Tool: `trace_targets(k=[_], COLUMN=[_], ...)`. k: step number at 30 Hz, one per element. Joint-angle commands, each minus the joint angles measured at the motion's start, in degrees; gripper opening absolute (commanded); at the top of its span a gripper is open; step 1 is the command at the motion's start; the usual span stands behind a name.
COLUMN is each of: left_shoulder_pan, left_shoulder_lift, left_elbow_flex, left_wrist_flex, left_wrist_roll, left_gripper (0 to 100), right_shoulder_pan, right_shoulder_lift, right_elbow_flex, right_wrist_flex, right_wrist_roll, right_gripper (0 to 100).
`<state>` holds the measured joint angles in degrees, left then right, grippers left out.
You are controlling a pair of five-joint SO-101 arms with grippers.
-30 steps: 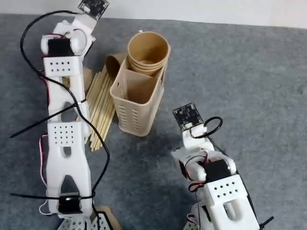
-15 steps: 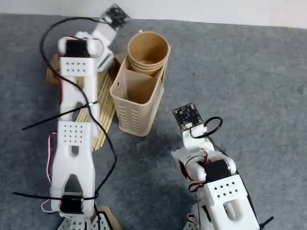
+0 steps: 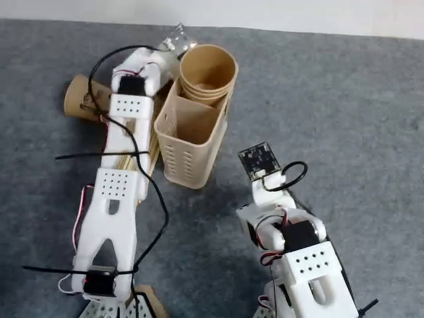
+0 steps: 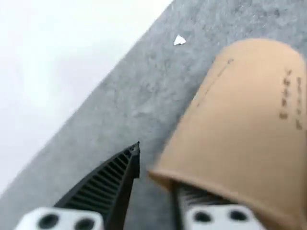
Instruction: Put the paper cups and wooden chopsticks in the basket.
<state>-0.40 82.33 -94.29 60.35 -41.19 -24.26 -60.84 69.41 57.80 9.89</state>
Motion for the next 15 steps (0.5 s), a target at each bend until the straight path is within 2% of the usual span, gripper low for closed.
trace_targets(k=[1, 4, 15], left_shoulder_pan=[0.7, -2.4, -10.1], left_shoulder_lift=[-0.5, -4.9, -28.4], left_elbow_flex=[-1.2, -1.1, -1.1], left_wrist_flex=[1.3, 2.9, 22.0], left_wrist_roll=[-2.7, 1.5, 5.8], left_gripper=[0, 0, 0], right_shoulder_pan=[-0.3, -0.3, 0.0], right_shoulder_lift=[-0.7, -0.7, -0.7], right_elbow_flex=[-0.2, -0.2, -0.2], right_wrist_flex=[-0.8, -0.8, -0.8], right_wrist_roll=[0.6, 0.6, 0.5], right_gripper=[31.0, 31.0, 31.0])
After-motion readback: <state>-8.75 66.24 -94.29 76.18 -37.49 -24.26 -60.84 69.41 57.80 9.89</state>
